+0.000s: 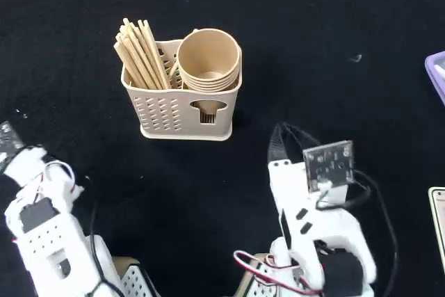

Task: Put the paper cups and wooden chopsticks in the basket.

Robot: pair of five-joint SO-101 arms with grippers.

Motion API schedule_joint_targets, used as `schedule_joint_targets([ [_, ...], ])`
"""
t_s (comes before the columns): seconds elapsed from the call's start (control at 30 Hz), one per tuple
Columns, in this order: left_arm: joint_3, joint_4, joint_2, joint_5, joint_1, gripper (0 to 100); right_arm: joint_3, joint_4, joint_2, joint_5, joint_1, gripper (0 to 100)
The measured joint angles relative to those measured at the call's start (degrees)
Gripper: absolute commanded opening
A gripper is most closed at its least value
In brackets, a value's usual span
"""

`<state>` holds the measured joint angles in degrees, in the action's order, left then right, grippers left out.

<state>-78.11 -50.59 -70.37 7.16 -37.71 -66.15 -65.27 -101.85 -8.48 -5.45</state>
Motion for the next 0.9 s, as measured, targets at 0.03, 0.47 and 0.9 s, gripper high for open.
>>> schedule_joint_targets([
  [0.03, 0.0, -1.4, -2.5, -1.0, 1.1, 3, -1.8, -1.1, -1.0, 0.3, 1.1, 1.1],
  [0.47, -8.3, -11.4, -30.3, -9.1, 15.7, 3, -15.8, -6.2, -1.4, 0.6, 2.8, 1.5],
  [0.9, -17.5, -11.0, -33.9, -13.3, 34.2, 3, -30.4, -5.5, -1.4, 0.6, 4.3, 1.5],
])
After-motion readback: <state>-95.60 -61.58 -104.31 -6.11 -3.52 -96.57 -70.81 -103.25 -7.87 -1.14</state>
